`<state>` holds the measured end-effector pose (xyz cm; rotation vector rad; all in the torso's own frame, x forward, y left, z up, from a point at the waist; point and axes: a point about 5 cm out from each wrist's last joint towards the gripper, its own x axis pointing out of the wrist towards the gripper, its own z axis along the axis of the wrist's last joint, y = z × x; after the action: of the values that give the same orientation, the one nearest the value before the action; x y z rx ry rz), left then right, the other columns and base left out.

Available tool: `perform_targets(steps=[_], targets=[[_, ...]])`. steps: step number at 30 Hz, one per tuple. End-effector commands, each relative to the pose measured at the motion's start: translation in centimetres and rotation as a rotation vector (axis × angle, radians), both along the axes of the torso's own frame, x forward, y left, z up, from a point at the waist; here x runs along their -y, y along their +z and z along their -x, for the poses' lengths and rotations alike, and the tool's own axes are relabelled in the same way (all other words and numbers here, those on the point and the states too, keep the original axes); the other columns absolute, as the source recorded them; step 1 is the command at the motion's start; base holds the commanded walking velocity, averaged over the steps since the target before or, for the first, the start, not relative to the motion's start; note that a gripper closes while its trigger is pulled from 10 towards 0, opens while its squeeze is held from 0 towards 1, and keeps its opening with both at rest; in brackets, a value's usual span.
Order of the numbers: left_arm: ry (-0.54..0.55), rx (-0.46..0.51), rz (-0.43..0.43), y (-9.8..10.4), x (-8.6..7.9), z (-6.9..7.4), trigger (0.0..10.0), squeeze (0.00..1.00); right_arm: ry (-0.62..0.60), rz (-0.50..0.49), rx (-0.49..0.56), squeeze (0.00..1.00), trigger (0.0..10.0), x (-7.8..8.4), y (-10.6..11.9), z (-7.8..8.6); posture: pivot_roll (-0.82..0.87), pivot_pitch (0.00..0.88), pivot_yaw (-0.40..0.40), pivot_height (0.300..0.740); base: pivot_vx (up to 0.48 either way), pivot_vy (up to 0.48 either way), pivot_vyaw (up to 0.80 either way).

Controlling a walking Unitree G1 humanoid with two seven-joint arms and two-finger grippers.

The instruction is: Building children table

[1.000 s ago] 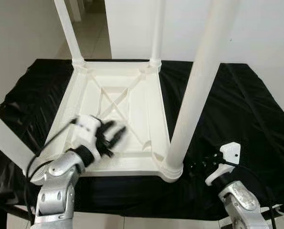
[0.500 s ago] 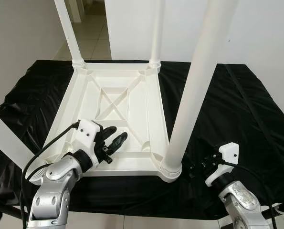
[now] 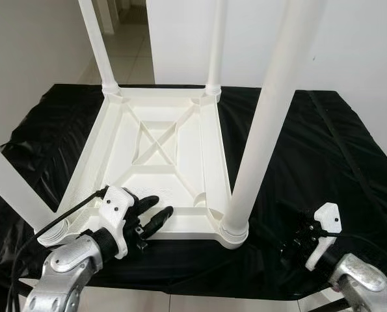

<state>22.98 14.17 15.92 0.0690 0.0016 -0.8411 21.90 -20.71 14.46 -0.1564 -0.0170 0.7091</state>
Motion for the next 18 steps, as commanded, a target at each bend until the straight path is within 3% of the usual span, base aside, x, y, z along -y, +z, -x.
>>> perform_targets(steps=[1, 8, 11, 18], targets=[[-0.305, -0.038, -0.015, 0.0, 0.9, 1.4, 10.0, 0.0, 0.091, 0.014, -0.005, 0.0, 10.0, -0.7, 0.5, 0.1, 0.01, 0.087, 0.018, 0.74, 0.0, 0.0, 0.0], [-0.361, -0.002, -0.107, -0.3, 1.8, 1.5, 10.0, 0.0, 0.175, 0.017, 0.048, 0.0, 10.0, -2.3, 1.5, -1.1, 0.01, 0.081, 0.007, 0.74, 0.0, 0.0, 0.0], [-0.377, 0.036, -0.189, -0.8, 2.2, 1.4, 10.0, 0.0, 0.224, 0.005, 0.076, 0.0, 10.0, -3.4, 2.1, -1.8, 0.02, 0.078, 0.001, 0.74, 0.0, 0.0, 0.0], [-0.405, 0.045, -0.207, -0.6, 2.3, 1.4, 10.0, 0.0, 0.318, 0.025, 0.082, 0.0, 10.0, -4.4, 2.5, -2.2, 0.02, 0.075, -0.006, 0.74, 0.0, 0.0, 0.0]])
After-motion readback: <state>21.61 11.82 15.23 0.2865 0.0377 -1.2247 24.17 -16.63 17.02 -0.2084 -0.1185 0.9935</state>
